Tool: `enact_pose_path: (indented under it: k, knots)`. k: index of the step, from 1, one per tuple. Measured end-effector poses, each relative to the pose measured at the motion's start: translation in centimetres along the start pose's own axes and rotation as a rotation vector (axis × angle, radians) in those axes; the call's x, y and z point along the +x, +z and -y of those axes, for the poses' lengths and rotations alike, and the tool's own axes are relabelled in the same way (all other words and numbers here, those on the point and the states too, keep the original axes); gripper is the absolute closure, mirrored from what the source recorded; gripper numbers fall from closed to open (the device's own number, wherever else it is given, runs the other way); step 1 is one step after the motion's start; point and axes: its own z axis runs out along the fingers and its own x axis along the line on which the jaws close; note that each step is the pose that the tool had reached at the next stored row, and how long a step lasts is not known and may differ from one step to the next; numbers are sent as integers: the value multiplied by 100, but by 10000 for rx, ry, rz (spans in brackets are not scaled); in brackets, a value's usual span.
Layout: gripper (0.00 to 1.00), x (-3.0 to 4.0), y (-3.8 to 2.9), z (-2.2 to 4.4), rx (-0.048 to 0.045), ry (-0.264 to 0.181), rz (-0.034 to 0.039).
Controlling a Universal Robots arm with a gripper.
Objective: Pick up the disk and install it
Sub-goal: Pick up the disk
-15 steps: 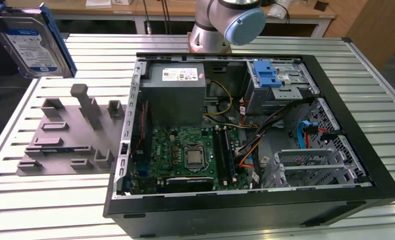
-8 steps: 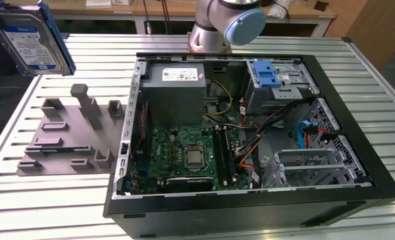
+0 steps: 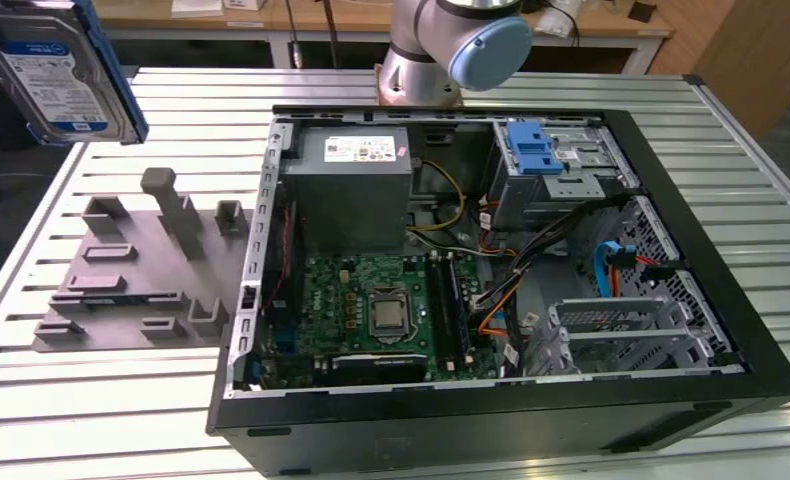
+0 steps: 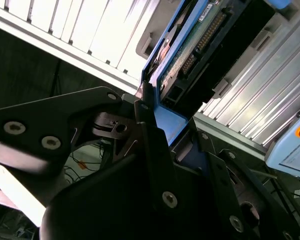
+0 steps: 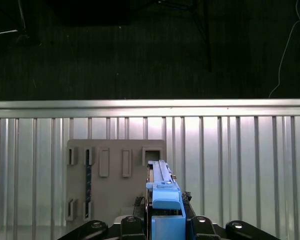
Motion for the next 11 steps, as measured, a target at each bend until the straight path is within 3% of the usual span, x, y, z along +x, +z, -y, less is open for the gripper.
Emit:
enact_pose_path:
  k: [11]
  knots:
    - [64,-1,-183,-5,1,0,0]
